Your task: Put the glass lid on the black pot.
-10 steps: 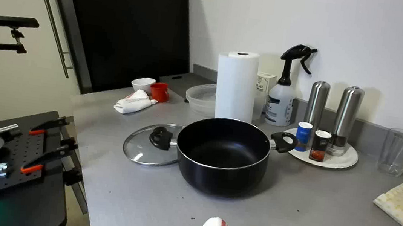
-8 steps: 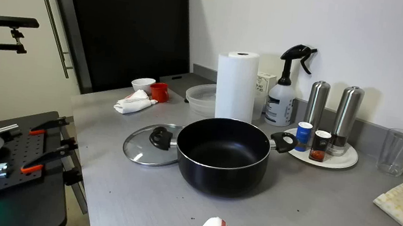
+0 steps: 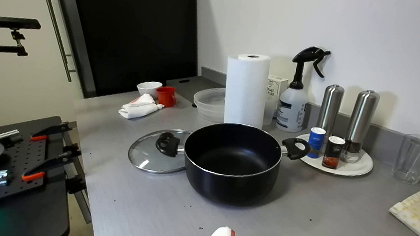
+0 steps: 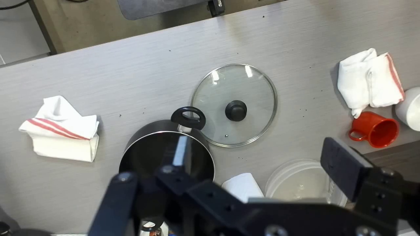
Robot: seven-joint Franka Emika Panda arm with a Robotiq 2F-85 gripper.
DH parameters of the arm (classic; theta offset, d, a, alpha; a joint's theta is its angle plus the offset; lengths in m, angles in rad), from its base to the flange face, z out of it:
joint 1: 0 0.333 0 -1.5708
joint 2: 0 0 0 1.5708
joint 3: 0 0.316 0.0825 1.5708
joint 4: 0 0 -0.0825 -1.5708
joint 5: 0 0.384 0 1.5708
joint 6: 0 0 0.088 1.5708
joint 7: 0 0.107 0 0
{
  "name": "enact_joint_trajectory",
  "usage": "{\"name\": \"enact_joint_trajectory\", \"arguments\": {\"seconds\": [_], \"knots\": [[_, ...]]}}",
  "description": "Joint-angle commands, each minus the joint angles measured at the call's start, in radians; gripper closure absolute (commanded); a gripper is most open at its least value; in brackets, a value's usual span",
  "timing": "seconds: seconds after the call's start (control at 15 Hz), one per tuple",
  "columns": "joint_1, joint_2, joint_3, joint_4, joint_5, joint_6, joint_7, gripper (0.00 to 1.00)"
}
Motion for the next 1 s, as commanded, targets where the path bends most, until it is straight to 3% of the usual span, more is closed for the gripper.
{"name": "enact_joint_trajectory", "arguments": {"seconds": [0.0,0.47,0.93], "knots": [[-0.004,0.010,0.004,0.005,0.003,-0.001,0.000,0.00],[0.013,0.135,0.010,0.007,0.005,0.052,0.001,0.00],[0.016,0.302,0.026,-0.028,0.004,0.205,-0.001,0.00]]}}
